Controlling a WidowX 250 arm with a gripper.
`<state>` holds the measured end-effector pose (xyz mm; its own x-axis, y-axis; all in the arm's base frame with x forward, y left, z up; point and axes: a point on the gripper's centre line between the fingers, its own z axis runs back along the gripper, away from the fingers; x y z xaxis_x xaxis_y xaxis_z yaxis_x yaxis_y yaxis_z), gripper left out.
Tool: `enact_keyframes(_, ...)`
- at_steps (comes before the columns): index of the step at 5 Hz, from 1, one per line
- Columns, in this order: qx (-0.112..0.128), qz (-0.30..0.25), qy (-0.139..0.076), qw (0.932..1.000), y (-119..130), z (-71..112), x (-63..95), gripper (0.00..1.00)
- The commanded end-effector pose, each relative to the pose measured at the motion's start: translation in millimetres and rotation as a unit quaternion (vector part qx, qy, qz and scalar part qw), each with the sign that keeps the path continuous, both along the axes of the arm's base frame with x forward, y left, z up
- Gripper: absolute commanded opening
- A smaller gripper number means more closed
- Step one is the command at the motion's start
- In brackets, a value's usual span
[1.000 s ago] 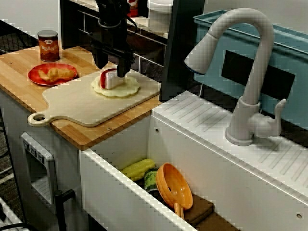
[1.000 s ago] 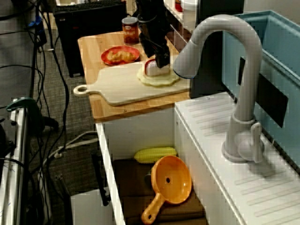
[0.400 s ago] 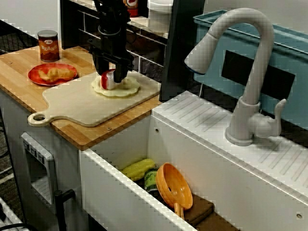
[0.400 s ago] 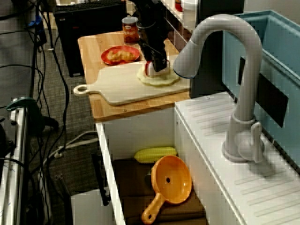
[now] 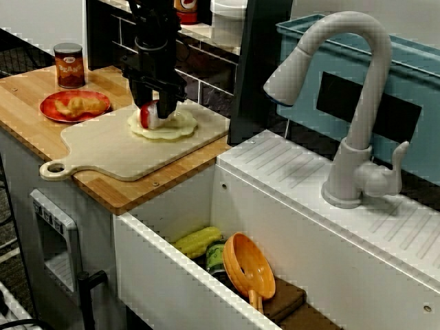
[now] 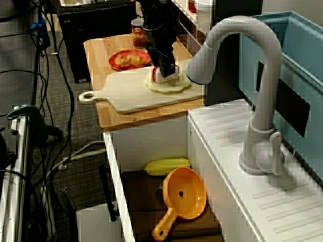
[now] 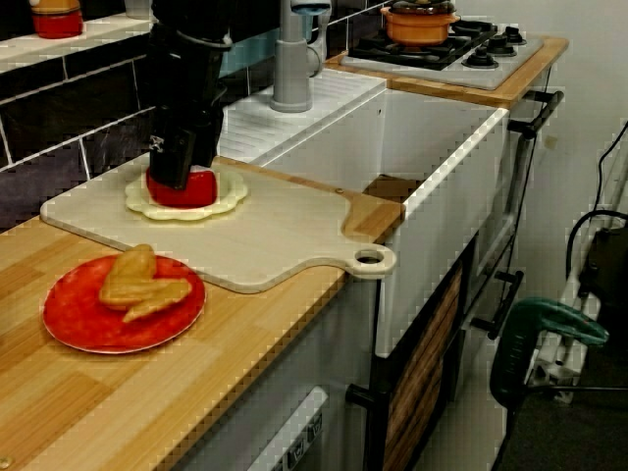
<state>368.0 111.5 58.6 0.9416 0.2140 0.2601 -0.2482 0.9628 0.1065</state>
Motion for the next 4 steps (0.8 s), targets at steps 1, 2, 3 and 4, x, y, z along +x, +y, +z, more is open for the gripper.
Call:
enact_keyframes(1,0.022,0.016,-0.017,0.9995,13,36.2,-3.2,0.0)
enact_keyframes(2,0.017,0.02,-0.003,0.9997,15,38.3,-6.9,0.0)
enact_keyframes(3,0.02,0.024,0.004,0.9995,16,36.7,-15.2,0.0)
enact_keyframes(4,0.03,0.019,0.001,0.9994,12,33.5,-25.0,0.0)
